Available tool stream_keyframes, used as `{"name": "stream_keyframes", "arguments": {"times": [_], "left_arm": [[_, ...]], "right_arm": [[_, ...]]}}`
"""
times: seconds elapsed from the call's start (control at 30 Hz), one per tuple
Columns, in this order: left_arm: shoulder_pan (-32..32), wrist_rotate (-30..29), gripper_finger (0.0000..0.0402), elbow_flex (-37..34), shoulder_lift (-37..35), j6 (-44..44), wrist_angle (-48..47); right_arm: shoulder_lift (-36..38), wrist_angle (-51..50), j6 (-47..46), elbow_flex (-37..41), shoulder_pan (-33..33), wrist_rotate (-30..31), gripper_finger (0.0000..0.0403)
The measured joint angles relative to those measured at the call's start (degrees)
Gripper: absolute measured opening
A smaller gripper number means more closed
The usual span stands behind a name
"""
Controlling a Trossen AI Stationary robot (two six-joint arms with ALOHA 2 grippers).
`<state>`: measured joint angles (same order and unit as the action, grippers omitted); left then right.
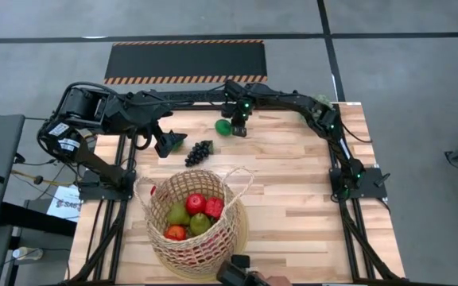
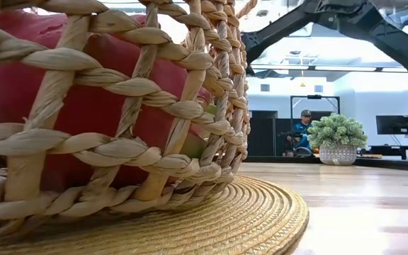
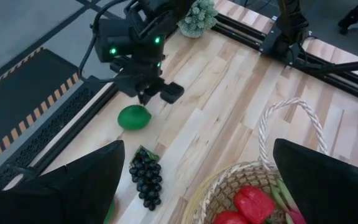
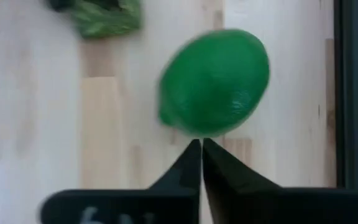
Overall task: Build produce basket
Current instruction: Put the lime into the basket
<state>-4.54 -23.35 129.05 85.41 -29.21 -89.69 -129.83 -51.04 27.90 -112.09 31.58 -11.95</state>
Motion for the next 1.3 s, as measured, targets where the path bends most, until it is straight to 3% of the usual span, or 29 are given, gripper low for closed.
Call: {"name": "stream_keyframes", "arguments": {"times": [0.17,0.3,0.4,0.53,0.73,0.87,1.0,1.13,1.3], "left_arm": [[0.0,0.0,0.0396,0.0,0.0,0.0,-0.1],[0.0,0.0,0.0396,0.0,0.0,0.0,-0.3],[0.0,-0.1,0.0396,0.0,0.0,0.0,-0.3],[0.0,-0.5,0.0396,0.0,0.0,0.0,-0.3],[0.0,-1.2,0.0396,0.0,0.0,-0.9,-0.3],[0.0,-1.4,0.0396,0.0,0.0,-1.4,-0.3],[0.0,-1.4,0.0396,0.0,0.0,-1.4,-0.3],[0.0,-1.7,0.0396,0.0,0.0,-1.6,-0.3],[0.0,-1.8,0.0396,0.0,0.0,-2.1,-0.3]], "right_arm": [[5.7,-5.2,3.4,0.0,0.9,-3.3,0.0007],[10.5,-8.4,6.2,0.0,3.5,-4.7,0.003],[12.3,-11.1,7.1,0.0,5.8,-4.7,0.0085],[12.5,-13.6,9.4,0.0,8.5,-6.2,0.0187],[7.8,-3.1,4.5,0.0,8.8,-8.6,0.0331],[3.9,0.7,2.0,0.0,6.2,-8.9,0.039],[0.7,4.1,1.4,-0.2,2.9,-8.4,0.0385],[-1.0,7.2,2.3,-2.1,0.5,-2.3,0.0379],[-4.1,7.1,2.3,-5.5,0.2,-0.8,0.0383]]}}
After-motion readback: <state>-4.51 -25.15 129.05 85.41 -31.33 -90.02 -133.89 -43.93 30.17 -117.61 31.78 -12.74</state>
